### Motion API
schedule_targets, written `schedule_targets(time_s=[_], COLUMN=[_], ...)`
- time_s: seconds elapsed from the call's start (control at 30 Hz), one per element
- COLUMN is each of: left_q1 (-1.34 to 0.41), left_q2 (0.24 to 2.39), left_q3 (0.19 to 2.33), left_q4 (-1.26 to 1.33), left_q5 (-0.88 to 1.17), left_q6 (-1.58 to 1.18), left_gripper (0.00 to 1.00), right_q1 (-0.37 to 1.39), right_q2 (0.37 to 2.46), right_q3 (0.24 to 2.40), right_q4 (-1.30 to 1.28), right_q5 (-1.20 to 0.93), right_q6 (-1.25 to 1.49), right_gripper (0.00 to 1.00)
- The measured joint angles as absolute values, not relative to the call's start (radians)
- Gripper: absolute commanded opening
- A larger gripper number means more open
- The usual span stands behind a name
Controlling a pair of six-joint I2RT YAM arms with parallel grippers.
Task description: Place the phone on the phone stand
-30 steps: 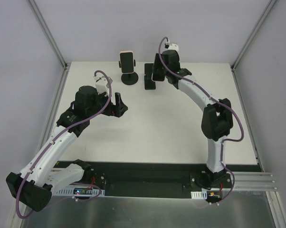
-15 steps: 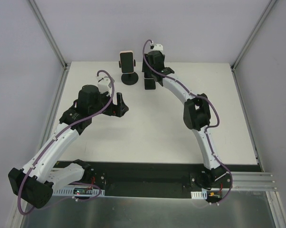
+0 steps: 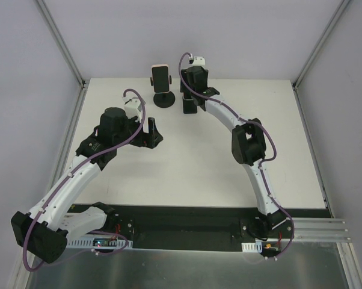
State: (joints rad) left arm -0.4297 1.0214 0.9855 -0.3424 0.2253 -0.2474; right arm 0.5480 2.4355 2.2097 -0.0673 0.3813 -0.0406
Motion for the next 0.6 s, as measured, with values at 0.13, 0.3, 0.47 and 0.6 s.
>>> schedule_targets(time_s=[0.13,0.3,0.47,0.6], left_q1=[-0.43,-0.43,-0.43,-0.429], left_q2=[1.023,1.028,1.028,1.028], left_q3=[0.986,0.986,0.986,0.986], left_q4=[-0.342,-0.343,-0.343,-0.342], left_q5=[0.225,0.225,0.224,0.216], left_q6=[-0.247,-0.247,-0.247,-0.247], left_gripper=[0.86,0.86,0.86,0.86], right_q1=[0.549,0.55,0.555,0.568], right_q2=[2.438,2.439,2.439,2.437], right_q3=[2.21,2.21,2.21,2.226], right_q4=[-0.064,-0.064,-0.066,-0.111], right_q5=[0.385,0.386,0.384,0.376], right_q6=[-0.046,-0.046,-0.054,-0.084], right_gripper=[0.15,0.67,0.96,0.96])
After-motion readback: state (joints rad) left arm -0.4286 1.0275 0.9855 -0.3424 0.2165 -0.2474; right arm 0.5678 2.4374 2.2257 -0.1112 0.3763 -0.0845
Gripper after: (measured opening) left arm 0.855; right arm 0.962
